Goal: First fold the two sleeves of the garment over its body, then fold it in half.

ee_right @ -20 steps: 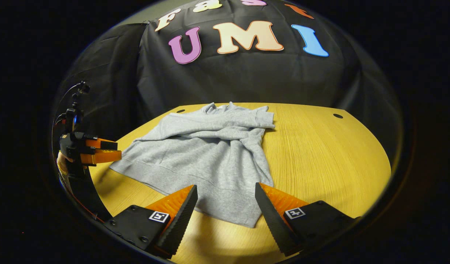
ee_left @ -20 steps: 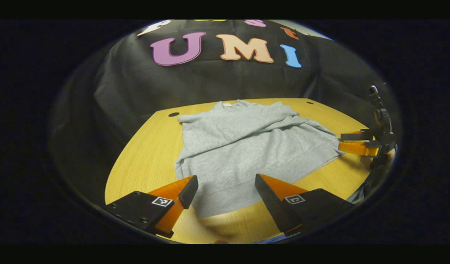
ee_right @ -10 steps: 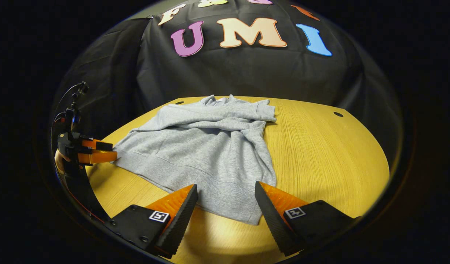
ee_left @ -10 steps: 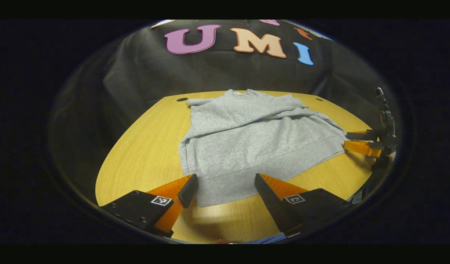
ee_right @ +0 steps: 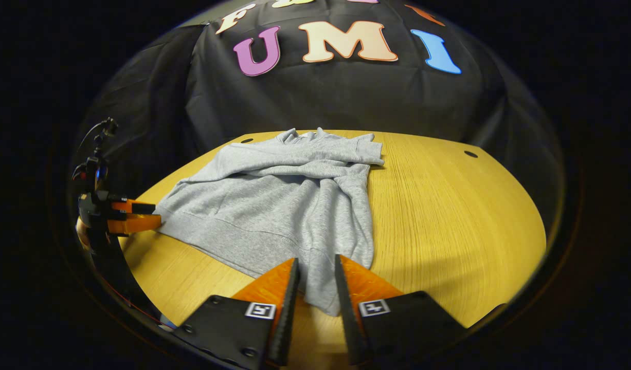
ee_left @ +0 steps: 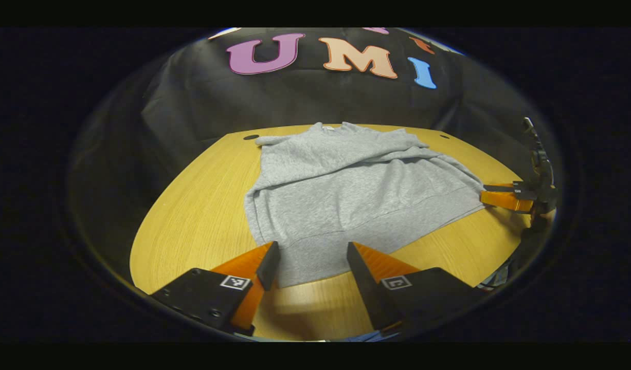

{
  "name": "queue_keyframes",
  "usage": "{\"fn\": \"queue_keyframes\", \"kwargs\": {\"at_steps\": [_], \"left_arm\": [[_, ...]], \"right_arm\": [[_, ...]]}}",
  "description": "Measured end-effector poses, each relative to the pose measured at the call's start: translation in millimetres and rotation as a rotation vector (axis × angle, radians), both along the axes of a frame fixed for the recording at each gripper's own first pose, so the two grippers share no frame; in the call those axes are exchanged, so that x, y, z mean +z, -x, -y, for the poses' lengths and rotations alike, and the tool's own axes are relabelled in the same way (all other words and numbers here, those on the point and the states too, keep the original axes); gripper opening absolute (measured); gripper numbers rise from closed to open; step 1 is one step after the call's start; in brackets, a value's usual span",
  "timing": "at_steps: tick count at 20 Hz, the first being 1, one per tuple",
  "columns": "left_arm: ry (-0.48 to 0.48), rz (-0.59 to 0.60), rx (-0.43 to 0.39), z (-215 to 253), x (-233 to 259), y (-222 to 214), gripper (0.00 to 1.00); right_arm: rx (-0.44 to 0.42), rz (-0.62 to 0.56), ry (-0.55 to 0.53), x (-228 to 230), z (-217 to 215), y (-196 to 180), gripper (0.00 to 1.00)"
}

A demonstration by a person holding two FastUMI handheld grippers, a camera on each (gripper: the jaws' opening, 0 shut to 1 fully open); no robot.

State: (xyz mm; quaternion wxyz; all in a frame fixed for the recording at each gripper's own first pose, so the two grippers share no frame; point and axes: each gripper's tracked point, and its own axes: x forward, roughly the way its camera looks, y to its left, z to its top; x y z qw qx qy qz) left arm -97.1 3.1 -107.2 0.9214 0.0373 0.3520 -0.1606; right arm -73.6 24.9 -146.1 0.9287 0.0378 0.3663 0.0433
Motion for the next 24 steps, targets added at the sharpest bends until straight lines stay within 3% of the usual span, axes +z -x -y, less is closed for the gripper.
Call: {"fn": "queue_keyframes", "kwargs": {"at_steps": [1, 2, 3, 4, 6, 9, 14, 19, 24], "left_arm": [[0.005, -0.004, -0.016, 4.0, 1.7, 1.2, 0.69], [0.016, -0.006, -0.034, 9.0, 1.6, 3.8, 0.54], [0.029, -0.009, -0.046, 13.1, 1.6, 5.7, 0.42], [0.042, -0.005, -0.048, 14.6, 2.9, 5.8, 0.21], [0.062, 0.002, -0.035, 14.4, 2.8, 4.8, 0.03], [0.085, 0.012, -0.017, 14.4, 3.6, 4.4, 0.02], [0.11, 0.025, 0.0, 13.9, 4.0, 2.5, 0.01], [0.106, 0.035, 0.006, 12.9, 5.4, 2.9, 0.01], [0.117, 0.082, 0.006, 14.3, 25.2, -1.0, 0.0]], "right_arm": [[-0.01, -0.006, -0.03, 1.2, -1.0, 0.0, 0.39], [-0.019, -0.019, -0.056, 0.9, -1.9, 1.8, 0.24], [-0.029, -0.019, -0.073, 1.1, -1.2, 0.9, 0.19], [-0.019, -0.016, -0.065, 1.0, -2.7, 2.1, 0.12], [0.007, 0.006, -0.012, 2.9, -4.8, 2.0, 0.06], [0.037, 0.021, 0.04, 3.2, -2.7, 1.9, 0.06], [0.037, 0.022, -0.028, 1.5, -4.3, 2.8, 0.06], [0.071, 0.036, 0.01, 7.6, -6.5, 3.3, 0.02], [0.062, 0.089, -0.033, 35.5, -7.9, -4.8, 0.02]]}}
